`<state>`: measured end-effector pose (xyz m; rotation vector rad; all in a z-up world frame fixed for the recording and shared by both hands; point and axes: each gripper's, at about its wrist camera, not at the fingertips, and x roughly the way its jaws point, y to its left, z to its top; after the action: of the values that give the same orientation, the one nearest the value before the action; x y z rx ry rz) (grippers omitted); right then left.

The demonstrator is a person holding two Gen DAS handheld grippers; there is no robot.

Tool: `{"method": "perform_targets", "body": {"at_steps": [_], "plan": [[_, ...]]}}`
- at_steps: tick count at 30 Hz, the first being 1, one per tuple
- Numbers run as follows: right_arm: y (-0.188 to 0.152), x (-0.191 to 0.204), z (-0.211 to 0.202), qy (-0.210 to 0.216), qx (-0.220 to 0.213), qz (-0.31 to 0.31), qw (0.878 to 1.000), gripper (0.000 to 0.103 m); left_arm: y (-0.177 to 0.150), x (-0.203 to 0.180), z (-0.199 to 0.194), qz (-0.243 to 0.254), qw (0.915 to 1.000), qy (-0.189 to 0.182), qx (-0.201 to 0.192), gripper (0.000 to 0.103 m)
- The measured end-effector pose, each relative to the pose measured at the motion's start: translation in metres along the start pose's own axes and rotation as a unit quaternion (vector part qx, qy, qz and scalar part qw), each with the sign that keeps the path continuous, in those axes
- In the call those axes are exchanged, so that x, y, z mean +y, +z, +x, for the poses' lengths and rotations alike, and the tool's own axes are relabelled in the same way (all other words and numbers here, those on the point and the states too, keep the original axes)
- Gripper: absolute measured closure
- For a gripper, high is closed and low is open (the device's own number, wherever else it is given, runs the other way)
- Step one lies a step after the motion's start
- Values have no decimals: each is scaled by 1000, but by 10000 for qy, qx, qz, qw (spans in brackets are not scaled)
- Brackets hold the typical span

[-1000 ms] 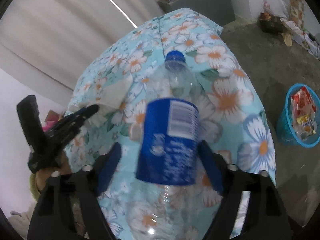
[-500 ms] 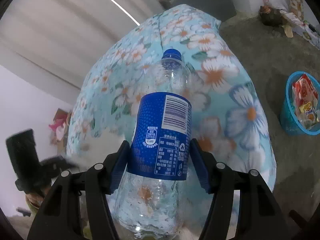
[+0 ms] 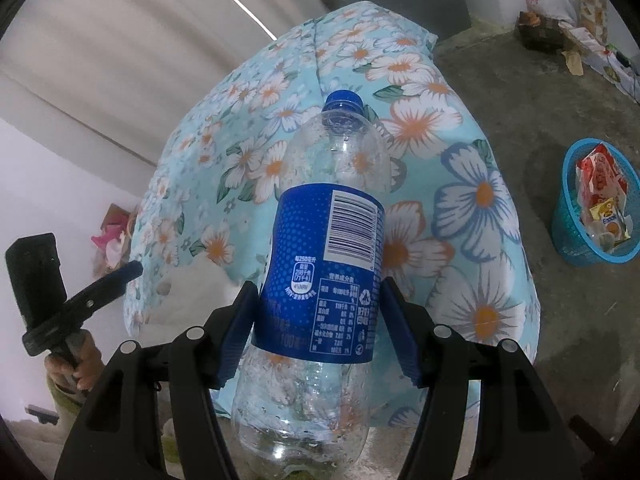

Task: Collect trash
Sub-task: 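Grasp the blue-labelled plastic bottle with the right tool and lift it, then grasp the white tissue with the left tool while the right tool holds the bottle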

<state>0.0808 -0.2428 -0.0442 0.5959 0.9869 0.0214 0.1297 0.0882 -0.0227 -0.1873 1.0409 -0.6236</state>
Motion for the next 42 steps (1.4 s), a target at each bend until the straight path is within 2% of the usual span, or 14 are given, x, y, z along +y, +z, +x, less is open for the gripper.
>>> {"method": "perform_targets", "body": {"at_steps": [4,8,13,17,20,22,27,32,34,42], "plan": [[0,0,0,6,0,17,10000,42,-14,11,5,-296,9988,-337,213,45],[0,-2,1,38,-16,78,10000,42,-29,20,24,-675,9958,-404,463,45],[0,-2,0,41,-12,79,10000,42,-33,26,37,-861,9941,-483,439,46],[-1,-1,2,39,6,85,10000,41,-31,21,47,-673,9965,-234,432,49],[0,0,3,27,29,74,10000,40,-30,11,52,-384,9986,106,359,58],[1,0,5,35,65,98,9999,40,-31,5,55,-163,9988,327,312,71],[2,0,10,21,136,192,9997,39,-34,-12,61,463,9948,878,236,83],[3,0,14,-73,90,267,9996,38,-38,-27,66,1000,9858,1337,192,88],[2,1,14,-128,54,271,9995,42,-38,-31,67,1120,9832,1429,185,91],[5,4,13,-265,73,179,9995,42,-39,-39,71,1352,9771,1634,153,93]]}}
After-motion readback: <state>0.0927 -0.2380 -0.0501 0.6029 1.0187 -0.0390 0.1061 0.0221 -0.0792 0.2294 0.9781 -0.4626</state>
